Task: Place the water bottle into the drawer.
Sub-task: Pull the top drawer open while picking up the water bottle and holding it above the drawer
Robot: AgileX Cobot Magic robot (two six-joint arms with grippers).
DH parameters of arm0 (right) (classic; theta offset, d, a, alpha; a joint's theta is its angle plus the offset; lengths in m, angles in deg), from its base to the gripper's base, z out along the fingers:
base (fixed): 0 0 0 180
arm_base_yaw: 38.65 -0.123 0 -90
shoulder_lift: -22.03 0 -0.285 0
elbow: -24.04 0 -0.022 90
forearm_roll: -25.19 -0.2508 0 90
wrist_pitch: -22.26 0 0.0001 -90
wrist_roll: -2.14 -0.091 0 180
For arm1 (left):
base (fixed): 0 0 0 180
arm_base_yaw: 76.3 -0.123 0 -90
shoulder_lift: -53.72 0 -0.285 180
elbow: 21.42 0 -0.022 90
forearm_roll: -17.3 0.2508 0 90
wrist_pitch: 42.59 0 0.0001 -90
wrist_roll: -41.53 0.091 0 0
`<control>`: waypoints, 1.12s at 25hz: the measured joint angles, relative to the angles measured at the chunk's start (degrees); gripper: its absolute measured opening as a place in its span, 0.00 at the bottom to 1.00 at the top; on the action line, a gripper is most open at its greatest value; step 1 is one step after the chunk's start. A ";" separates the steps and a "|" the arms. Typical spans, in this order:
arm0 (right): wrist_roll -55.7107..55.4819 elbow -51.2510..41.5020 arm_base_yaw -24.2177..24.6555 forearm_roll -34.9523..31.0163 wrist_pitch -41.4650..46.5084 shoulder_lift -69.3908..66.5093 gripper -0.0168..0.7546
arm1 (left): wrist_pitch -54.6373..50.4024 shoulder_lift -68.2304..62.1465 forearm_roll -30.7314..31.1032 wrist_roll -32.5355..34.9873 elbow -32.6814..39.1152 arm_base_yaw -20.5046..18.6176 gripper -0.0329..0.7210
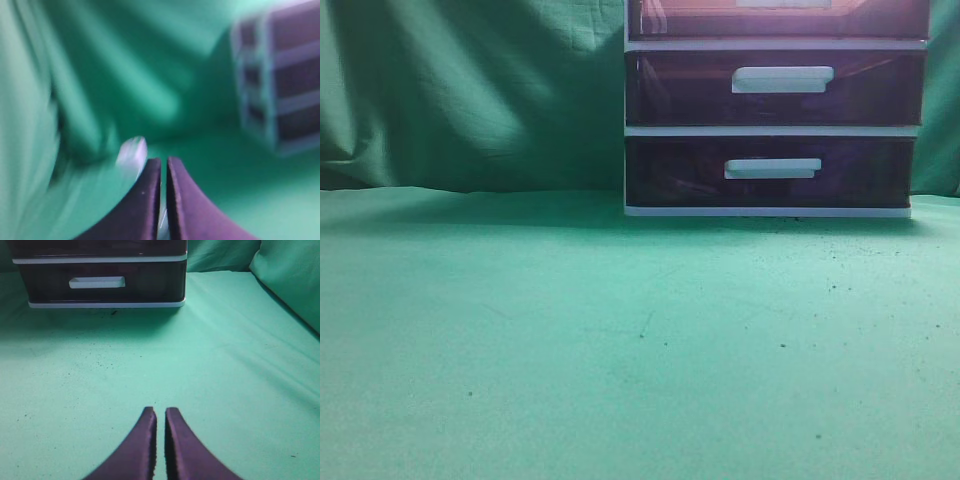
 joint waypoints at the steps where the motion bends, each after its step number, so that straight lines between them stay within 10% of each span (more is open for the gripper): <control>1: 0.00 0.00 0.00 0.00 0.00 0.00 0.09 | 6.88 0.00 0.08 -0.36 0.00 0.00 0.04; 9: 0.00 0.00 0.00 0.00 0.00 0.00 0.09 | 38.82 0.00 1.95 -2.72 0.00 0.00 0.04; 17: 0.00 0.00 0.00 0.00 0.00 0.00 0.09 | 9.70 -2.57 -0.10 -19.57 -4.58 0.00 0.04; 28: 0.00 0.00 0.00 0.00 0.00 0.00 0.09 | 11.84 -16.27 -0.40 -26.10 -5.24 0.00 0.04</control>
